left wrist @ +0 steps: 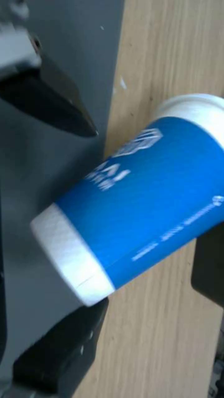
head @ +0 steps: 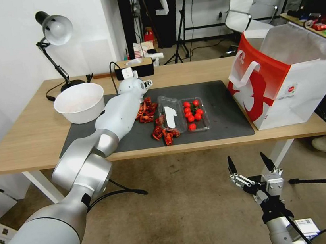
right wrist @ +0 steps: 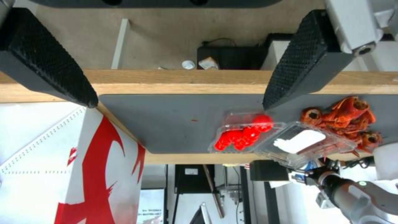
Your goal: Pick up the trash from the table and place it into the takeout bag.
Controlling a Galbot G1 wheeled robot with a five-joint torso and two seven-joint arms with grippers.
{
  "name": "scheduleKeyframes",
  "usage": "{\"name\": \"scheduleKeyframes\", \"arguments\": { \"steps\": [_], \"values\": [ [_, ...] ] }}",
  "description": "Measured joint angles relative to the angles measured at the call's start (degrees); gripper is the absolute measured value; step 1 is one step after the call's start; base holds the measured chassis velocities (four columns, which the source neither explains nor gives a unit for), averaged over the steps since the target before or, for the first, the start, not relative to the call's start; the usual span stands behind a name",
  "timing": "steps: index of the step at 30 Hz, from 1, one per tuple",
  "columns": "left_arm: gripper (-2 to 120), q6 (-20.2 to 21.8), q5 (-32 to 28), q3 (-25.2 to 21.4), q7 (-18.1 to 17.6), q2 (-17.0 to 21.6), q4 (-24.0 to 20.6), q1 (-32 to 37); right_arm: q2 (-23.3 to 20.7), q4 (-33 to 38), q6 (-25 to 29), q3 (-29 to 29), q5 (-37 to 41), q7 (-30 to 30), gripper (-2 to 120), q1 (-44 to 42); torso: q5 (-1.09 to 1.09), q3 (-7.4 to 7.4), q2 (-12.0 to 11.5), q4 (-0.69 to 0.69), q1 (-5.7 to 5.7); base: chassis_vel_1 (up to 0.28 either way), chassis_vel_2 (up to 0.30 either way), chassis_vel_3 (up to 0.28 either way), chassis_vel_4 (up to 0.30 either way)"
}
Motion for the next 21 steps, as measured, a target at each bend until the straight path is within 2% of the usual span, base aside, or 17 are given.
{"name": "scheduleKeyframes", "arguments": {
  "steps": [1,2,5,10,12,18,21],
  "values": [
    [89,0.1,-0.1,-0.1,-0.3,0.1,0.0,0.0,0.0,0.1,0.0,0.0,-0.1,0.0,100,-0.1,0.0,0.0,0.0,0.0,0.0,0.0,0.0,0.0,0.0],
    [89,0.1,-0.1,-0.1,-0.3,0.1,0.0,0.0,0.0,0.1,0.0,0.0,-0.1,0.0,100,-0.1,0.0,0.0,0.0,0.0,0.0,0.0,0.0,0.0,0.0],
    [77,0.2,-0.2,-0.2,-0.5,0.4,0.0,0.1,0.1,0.2,0.1,0.0,-0.5,0.0,100,-0.4,0.0,0.0,0.0,0.01,0.0,0.0,0.0,0.0,0.0],
    [65,0.2,-0.2,-0.2,-0.7,0.5,0.0,0.2,0.2,0.2,0.2,-0.1,-0.7,0.0,100,-0.5,0.0,0.0,0.0,0.0,0.0,0.0,0.0,0.0,0.0],
    [52,0.3,-0.3,-0.3,-1.0,0.7,-0.2,0.5,0.3,0.2,0.2,-0.2,-0.9,0.0,100,-0.7,0.0,0.0,0.0,0.0,0.0,0.0,0.0,0.0,0.0],
    [48,0.2,-0.3,-0.4,-1.3,0.8,-0.6,1.0,0.6,0.3,0.4,-0.2,-1.2,0.0,100,-1.0,0.0,-0.01,0.0,0.0,0.0,0.0,0.0,0.0,0.0],
    [48,0.1,-0.2,-0.2,-1.6,1.4,-2.2,1.9,1.0,0.3,0.5,-0.3,-1.4,0.0,100,-1.3,0.0,-0.01,0.0,-0.01,0.0,0.0,0.0,0.0,0.0]
  ]
}}
